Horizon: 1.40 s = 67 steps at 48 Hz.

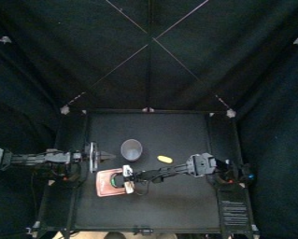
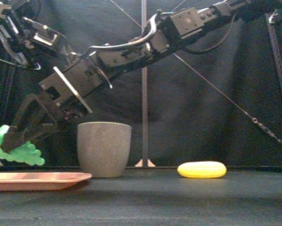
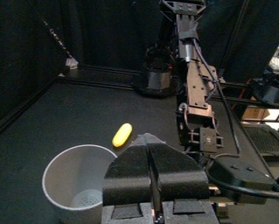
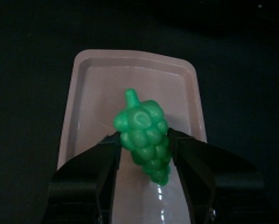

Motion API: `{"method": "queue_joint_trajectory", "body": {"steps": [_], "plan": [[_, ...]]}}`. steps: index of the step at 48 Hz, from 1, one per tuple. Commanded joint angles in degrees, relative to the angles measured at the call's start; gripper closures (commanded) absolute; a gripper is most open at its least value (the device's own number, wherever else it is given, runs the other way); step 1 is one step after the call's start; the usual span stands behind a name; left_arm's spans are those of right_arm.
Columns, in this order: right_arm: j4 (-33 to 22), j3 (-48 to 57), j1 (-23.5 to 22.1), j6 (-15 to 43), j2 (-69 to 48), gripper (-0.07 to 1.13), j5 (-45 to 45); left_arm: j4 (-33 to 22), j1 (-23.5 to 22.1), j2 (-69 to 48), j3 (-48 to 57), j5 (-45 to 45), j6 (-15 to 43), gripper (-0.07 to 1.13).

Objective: Pick the green grapes then place it on the pink plate
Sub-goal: Drop green grapes on the pink plate and return to neutral

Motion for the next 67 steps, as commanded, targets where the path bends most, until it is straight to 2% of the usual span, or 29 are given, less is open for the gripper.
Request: {"method": "queue_joint_trajectory", "body": {"steps": [1, 10, 25, 34, 47, 58, 67], "plan": [[0.97, -1.58, -0.62, -0.18, -1.49, 0.27, 0.44, 0.18, 0.18, 0.18, -0.88, -0.44, 0.09, 0.89], [1.23, -1.85, -0.18, -0.09, -1.23, 0.15, 0.88, 0.26, 0.35, 0.18, -0.88, -0.26, 0.18, 0.89], [1.76, -1.49, -0.26, -0.09, -3.08, 0.15, 3.08, 0.18, 1.05, 0.18, -0.88, -0.09, 0.09, 0.89], [3.34, 3.96, -0.18, -0.18, -9.76, 0.15, 4.92, 0.09, 1.23, 0.18, -0.26, -0.09, 0.09, 0.89], [4.75, 18.11, -0.62, 0.00, -21.80, 0.14, -2.90, 0.00, 1.93, 0.18, 0.35, -0.09, 0.09, 0.89], [11.95, 27.60, -1.67, -0.18, -27.69, 0.13, -7.21, 0.09, 2.11, 0.18, 0.26, -0.09, 0.09, 0.88], [13.18, 33.57, -1.67, -0.18, -31.82, 0.09, -13.80, 0.18, 2.37, 0.18, 0.18, -0.18, 0.09, 0.79]]}}
